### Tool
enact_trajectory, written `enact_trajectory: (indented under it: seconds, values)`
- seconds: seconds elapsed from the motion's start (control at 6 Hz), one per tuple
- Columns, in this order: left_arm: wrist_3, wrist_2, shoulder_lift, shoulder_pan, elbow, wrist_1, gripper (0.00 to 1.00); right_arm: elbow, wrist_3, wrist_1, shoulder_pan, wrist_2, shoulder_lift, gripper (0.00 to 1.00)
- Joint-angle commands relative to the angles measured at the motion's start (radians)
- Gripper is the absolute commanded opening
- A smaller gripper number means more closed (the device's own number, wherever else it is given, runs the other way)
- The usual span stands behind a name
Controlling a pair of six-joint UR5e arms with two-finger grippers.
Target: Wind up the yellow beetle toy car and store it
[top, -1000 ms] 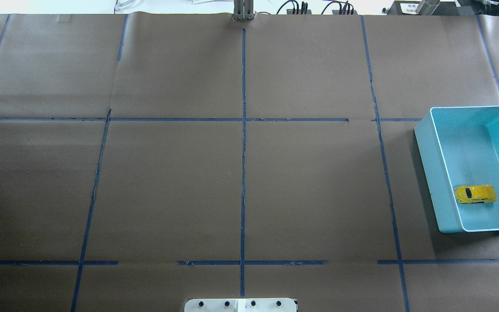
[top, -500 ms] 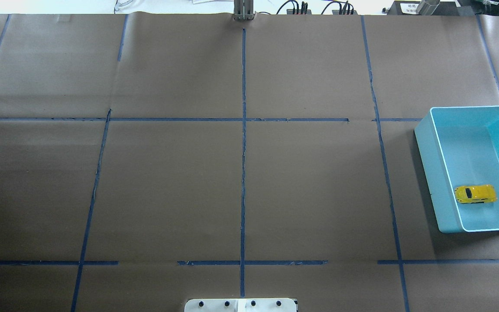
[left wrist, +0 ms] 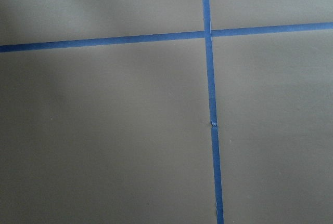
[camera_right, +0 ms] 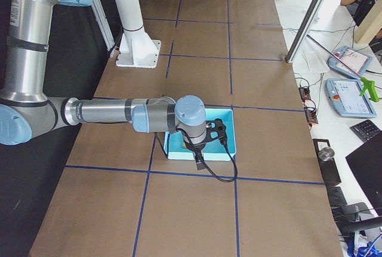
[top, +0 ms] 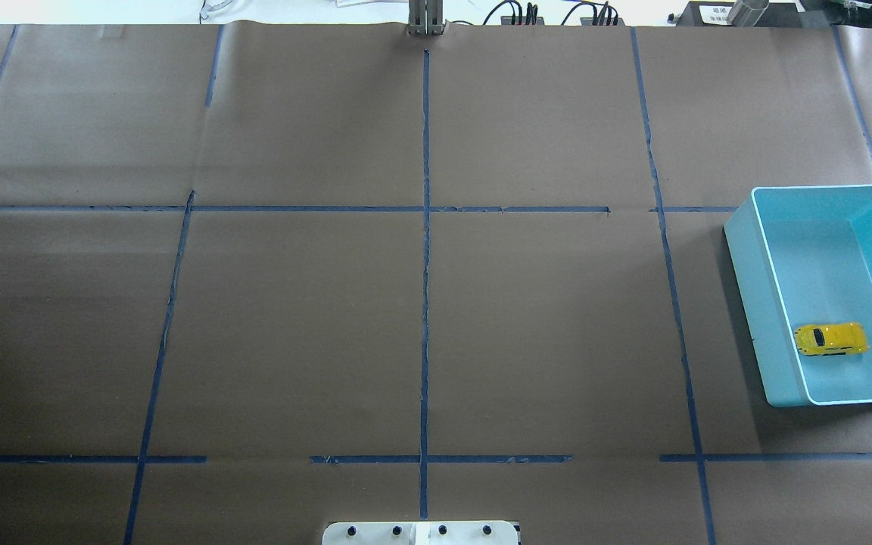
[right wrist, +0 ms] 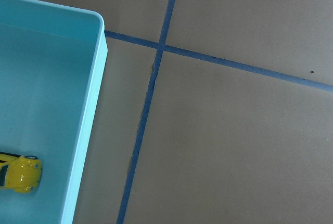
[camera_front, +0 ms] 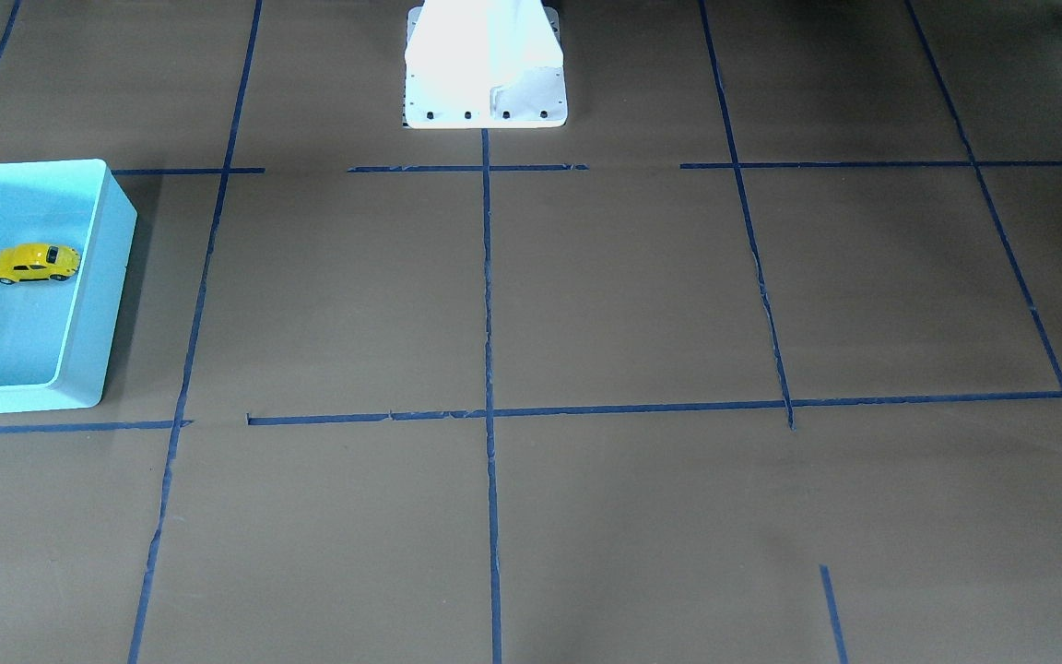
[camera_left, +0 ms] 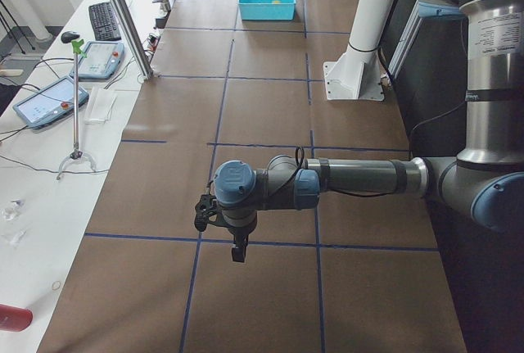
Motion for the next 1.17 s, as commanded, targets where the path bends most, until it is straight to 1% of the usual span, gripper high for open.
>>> enact_trajectory:
  seconds: [0.0,0.17,0.33,0.5,0.67,0.83,1.0]
  values:
    - [0.000,-0.001,0.000,-0.002,0.002,0.000,1.00,-0.018,-0.001,0.053,0.001,-0.016,-0.020,1.00]
    - [0.000,-0.004,0.000,0.000,0.000,0.000,1.00,-0.040,0.014,0.117,0.000,-0.004,-0.020,1.00]
    - [0.000,-0.004,0.000,0.000,0.000,0.000,1.00,-0.090,0.040,0.110,0.000,0.040,-0.025,1.00]
    - [0.000,-0.004,0.000,0.000,0.000,0.000,1.00,-0.095,0.064,0.016,0.000,0.085,-0.016,1.00]
    - [0.000,-0.006,0.000,0.000,-0.001,0.000,1.00,-0.082,0.090,-0.025,0.002,0.102,-0.008,1.00]
    - [0.000,-0.006,0.000,0.000,0.000,0.000,1.00,-0.035,0.138,-0.110,0.001,0.107,-0.003,1.00]
    - [0.000,-0.006,0.000,0.000,-0.001,0.000,1.00,-0.027,0.138,-0.146,0.000,0.102,0.004,1.00]
